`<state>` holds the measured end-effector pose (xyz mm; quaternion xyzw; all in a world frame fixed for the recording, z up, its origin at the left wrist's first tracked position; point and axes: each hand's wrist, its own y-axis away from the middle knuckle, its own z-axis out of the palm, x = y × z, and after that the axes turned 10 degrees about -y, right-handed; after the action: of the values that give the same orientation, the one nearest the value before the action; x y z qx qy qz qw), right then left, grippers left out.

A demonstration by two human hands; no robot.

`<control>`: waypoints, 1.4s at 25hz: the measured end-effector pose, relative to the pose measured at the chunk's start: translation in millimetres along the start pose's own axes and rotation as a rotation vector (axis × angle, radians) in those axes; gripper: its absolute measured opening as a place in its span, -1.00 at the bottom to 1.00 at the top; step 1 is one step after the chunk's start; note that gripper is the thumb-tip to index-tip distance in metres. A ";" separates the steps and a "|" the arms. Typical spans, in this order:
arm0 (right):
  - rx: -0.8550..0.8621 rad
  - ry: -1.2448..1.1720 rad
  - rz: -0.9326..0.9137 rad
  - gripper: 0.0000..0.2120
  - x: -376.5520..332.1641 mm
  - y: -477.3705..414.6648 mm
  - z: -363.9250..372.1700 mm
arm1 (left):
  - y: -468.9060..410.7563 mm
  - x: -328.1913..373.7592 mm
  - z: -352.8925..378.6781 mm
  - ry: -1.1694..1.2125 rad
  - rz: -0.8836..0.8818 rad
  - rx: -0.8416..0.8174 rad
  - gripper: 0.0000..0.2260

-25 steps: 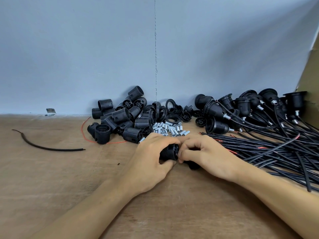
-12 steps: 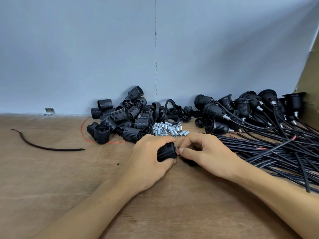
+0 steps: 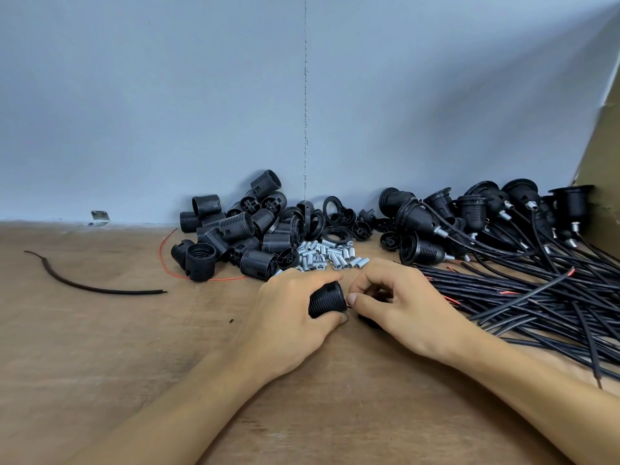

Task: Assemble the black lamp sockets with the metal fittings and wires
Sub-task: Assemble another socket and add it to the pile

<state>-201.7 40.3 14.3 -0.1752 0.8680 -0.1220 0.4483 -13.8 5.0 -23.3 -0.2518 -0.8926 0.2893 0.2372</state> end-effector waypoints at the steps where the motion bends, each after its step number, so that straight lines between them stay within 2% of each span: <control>1: -0.002 0.008 -0.007 -0.86 -0.4 0.1 0.0 | 0.0 -0.8 0.3 0.000 0.006 -0.004 -0.49; 7: -0.019 -0.022 -0.011 -0.88 0.1 -0.2 0.4 | -0.6 -2.7 -0.4 0.014 -0.007 -0.040 -0.51; 11: -0.018 -0.071 0.049 -0.83 0.4 -2.3 -0.1 | -2.4 -7.5 1.2 0.020 -0.042 -0.040 -0.50; 15: -0.003 0.018 -0.002 -0.75 -1.7 -1.9 1.6 | -2.4 -6.8 1.4 0.039 -0.077 -0.068 -0.51; 20: 0.004 0.076 -0.070 -0.78 -4.0 -1.0 3.9 | -2.2 -3.8 -0.5 0.073 -0.085 -0.055 -0.55; 30: -0.011 0.075 -0.059 -0.81 -4.6 0.8 6.6 | -1.8 -1.4 -3.1 0.067 -0.071 -0.084 -0.61; 33: -0.008 0.057 0.024 -0.80 -2.8 -3.5 2.7 | -3.9 -0.2 -1.6 0.092 -0.094 -0.091 -0.58; 35: 0.025 0.065 0.126 -0.75 -1.5 -9.3 0.5 | -6.6 0.2 0.0 0.073 -0.076 -0.036 -0.59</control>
<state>-198.7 32.4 18.6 -0.1106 0.8899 -0.1100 0.4287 -15.9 0.5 -19.1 -0.2322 -0.8973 0.2544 0.2760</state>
